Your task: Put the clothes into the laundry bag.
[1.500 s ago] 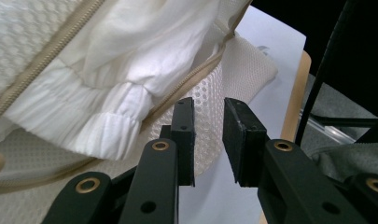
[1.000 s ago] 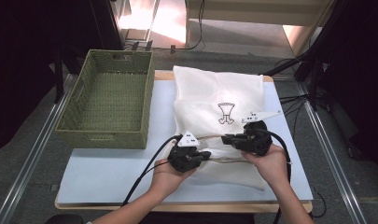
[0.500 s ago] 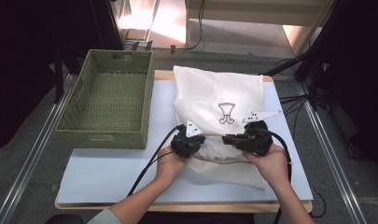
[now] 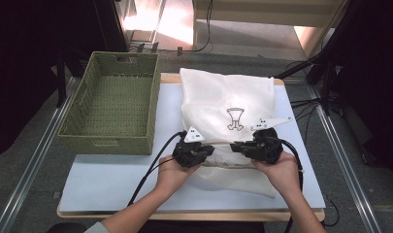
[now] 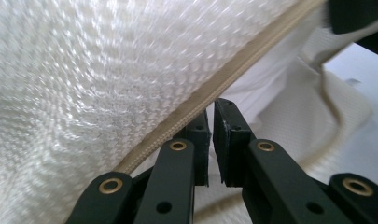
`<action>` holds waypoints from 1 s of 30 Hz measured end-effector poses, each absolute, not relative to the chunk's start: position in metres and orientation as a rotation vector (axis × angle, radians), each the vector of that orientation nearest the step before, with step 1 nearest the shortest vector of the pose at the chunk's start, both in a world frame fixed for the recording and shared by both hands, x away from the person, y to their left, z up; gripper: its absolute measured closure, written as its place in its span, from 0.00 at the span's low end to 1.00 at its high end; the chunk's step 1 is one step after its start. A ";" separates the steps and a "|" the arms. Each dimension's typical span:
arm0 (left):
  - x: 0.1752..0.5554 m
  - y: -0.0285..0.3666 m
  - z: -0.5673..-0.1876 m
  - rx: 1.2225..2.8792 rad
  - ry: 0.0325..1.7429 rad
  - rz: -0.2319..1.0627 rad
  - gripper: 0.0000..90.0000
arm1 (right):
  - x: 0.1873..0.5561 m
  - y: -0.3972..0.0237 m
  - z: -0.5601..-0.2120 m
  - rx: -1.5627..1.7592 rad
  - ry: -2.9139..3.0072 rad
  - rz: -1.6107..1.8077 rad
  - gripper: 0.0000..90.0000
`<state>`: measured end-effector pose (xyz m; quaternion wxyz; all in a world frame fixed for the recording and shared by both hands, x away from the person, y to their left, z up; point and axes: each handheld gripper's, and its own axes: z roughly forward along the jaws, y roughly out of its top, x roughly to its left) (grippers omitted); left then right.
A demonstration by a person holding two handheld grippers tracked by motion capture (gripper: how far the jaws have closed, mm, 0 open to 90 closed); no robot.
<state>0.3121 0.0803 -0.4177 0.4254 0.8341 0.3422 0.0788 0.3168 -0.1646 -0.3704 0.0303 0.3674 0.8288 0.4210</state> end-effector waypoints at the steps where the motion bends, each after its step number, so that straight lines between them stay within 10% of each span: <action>1: 0.310 0.082 -0.416 2.096 0.851 0.198 0.94 | 0.316 -0.165 -0.371 1.124 2.555 1.298 0.97; 13: 0.289 0.096 -0.421 2.080 0.842 0.133 0.98 | 0.317 -0.162 -0.372 1.139 2.557 1.293 0.97; 30: 0.326 0.075 -0.448 1.988 1.039 0.409 1.00 | 0.319 -0.161 -0.374 1.162 2.560 1.282 0.97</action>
